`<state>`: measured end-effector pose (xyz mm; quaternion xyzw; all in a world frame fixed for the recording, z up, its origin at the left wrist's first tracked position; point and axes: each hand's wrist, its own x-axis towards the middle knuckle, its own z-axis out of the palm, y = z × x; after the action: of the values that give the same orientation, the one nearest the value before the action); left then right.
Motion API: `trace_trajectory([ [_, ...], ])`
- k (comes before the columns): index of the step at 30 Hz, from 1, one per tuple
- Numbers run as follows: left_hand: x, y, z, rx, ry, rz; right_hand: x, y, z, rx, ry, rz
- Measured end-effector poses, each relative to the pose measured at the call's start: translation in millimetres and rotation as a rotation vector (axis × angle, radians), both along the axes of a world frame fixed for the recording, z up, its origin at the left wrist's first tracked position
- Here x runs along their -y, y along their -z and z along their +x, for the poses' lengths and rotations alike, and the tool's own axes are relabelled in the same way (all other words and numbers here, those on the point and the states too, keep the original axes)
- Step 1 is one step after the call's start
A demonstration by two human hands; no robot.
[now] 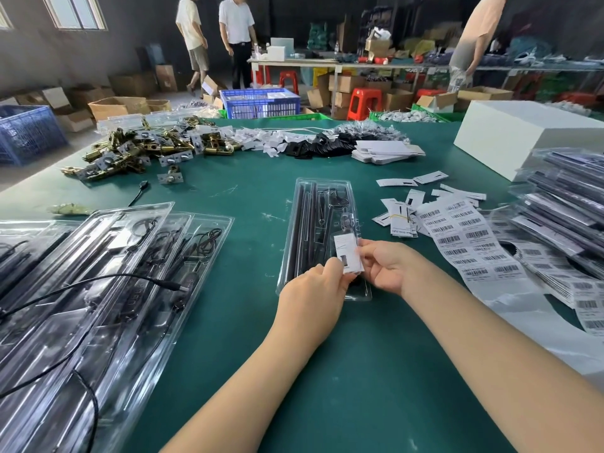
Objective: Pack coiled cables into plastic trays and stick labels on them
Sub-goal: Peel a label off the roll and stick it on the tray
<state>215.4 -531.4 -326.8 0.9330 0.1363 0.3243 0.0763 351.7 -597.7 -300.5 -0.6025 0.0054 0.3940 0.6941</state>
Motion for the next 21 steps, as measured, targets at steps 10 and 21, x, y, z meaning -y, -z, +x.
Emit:
trace_trajectory([
  [10, -7.1, 18.0, 3.5, -0.143, 0.109, -0.07, 2.2, 1.2, -10.9, -0.011, 0.063, 0.038],
  [21, -0.7, 11.0, 1.3, 0.0, 0.111, -0.005, 1.1, 2.2, -17.2, 0.231, 0.088, -0.109],
])
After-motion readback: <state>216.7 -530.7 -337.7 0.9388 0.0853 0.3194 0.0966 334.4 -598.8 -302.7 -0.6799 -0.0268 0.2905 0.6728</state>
